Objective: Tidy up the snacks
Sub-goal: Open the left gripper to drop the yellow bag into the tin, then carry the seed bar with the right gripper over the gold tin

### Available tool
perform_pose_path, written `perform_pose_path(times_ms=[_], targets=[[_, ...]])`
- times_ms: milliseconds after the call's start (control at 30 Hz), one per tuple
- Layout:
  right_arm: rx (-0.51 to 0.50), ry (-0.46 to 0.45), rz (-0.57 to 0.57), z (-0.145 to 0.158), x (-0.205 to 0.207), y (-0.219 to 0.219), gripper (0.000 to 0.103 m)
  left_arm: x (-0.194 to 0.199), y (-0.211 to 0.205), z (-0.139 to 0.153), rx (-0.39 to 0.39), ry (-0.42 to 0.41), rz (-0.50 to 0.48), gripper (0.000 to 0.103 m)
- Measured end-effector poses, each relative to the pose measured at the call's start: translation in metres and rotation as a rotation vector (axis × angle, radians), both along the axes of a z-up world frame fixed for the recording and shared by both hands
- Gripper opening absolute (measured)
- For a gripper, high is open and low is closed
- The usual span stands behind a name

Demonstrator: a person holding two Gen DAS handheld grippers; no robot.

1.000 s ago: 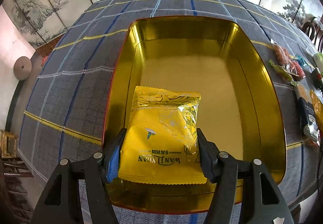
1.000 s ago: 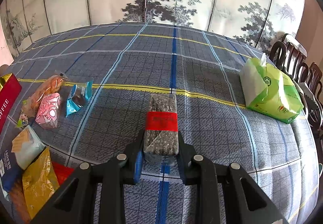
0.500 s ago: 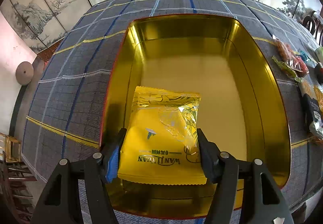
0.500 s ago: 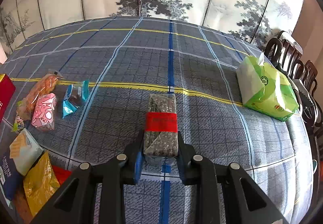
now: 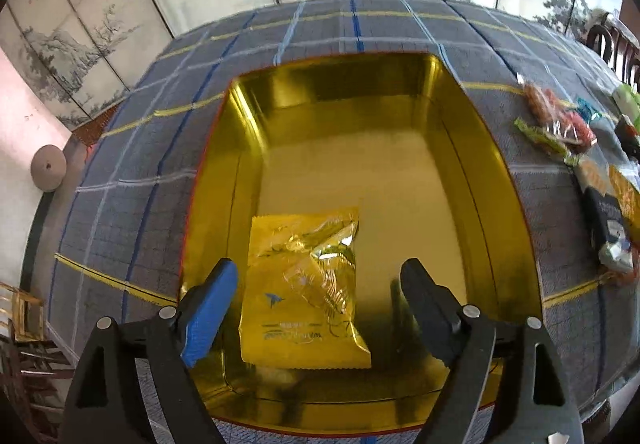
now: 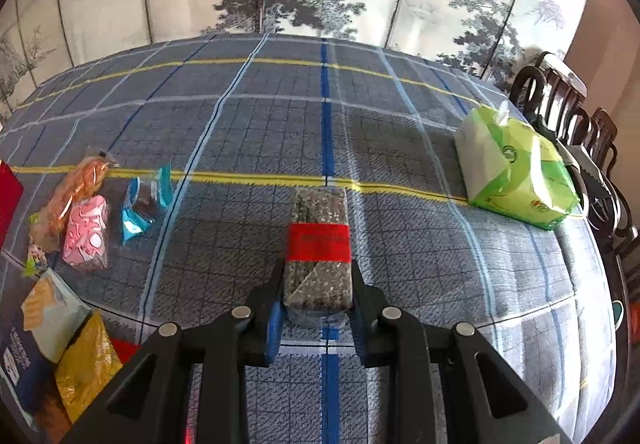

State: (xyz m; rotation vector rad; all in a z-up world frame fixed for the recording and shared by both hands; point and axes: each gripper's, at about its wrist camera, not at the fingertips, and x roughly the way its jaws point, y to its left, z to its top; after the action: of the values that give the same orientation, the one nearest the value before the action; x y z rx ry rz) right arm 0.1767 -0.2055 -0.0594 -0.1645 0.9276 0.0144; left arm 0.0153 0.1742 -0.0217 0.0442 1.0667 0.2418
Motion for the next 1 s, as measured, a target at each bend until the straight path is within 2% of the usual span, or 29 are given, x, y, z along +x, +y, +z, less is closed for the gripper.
perform_pose_path(times_ms=[233,367,500,667,900,1000], targets=[[0.053,-0.056,0.004,0.037,-0.015,0.014,0.027,-0.011,0.002,0.02,-0.06,-0.073,0.05,0.085],[0.087,-0.089,0.061,0.059,-0.029,0.04,0.027,-0.027,0.015,0.034,-0.131,-0.125,0.109,0.087],[0.126,-0.091,0.145,0.073,-0.047,0.078,0.027,-0.042,0.028,0.044,-0.156,-0.159,0.168,0.089],[0.191,-0.064,0.275,0.079,-0.073,0.139,0.027,-0.058,0.048,0.05,-0.162,-0.178,0.237,0.089],[0.216,-0.024,0.438,0.073,-0.103,0.22,0.027,-0.079,0.069,0.048,-0.131,-0.173,0.303,0.089],[0.223,0.0,0.49,0.068,-0.112,0.246,0.027,-0.087,0.077,0.044,-0.154,-0.171,0.327,0.089]])
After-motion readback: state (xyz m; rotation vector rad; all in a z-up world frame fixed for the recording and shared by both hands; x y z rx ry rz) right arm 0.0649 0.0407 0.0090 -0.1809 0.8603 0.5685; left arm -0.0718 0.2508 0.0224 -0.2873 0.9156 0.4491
